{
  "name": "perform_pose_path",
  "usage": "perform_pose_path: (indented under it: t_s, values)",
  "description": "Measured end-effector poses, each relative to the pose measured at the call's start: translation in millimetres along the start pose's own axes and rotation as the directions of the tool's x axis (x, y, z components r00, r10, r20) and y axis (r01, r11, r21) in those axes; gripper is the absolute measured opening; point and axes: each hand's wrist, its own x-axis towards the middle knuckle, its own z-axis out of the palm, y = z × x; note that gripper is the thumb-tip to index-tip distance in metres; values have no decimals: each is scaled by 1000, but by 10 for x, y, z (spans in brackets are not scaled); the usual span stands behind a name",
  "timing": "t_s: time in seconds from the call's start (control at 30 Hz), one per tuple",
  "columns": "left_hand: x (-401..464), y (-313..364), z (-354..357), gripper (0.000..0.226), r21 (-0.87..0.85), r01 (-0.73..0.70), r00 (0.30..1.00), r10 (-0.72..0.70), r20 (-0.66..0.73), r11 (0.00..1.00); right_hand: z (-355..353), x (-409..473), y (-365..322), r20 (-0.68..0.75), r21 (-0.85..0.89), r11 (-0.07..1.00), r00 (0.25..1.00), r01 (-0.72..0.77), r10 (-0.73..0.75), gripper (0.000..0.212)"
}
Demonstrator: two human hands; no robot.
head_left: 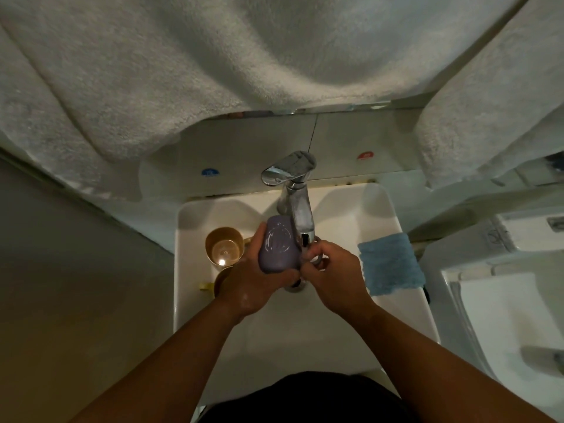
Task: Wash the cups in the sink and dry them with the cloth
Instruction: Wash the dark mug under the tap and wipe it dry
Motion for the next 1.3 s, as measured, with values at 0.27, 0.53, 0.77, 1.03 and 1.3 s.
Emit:
perform_pose_path:
  t_s: [0.27,0.53,0.77,1.03,1.3]
  values:
    - [-22,31,3,128,153,-165,986,165,10,974,-53,67,-20,28,80,968,971,-239,238,11]
    - [3,-1,-5,129,152,-165,986,164,20,975,-8,61,-92,33,146,933,945,-328,327,12]
    - [1,-47,-22,133,70,-85,995,81,61,994,-85,68,-127,91,1,977,973,-214,213,27]
    - [-9,-41,-11,132,28,-89,993,87,80,996,-13,15,-80,28,46,962,963,-268,267,19]
    - [-51,-11,32,107,-350,139,987,-101,124,926,-166,-22,-138,93,271,944,981,-189,170,16]
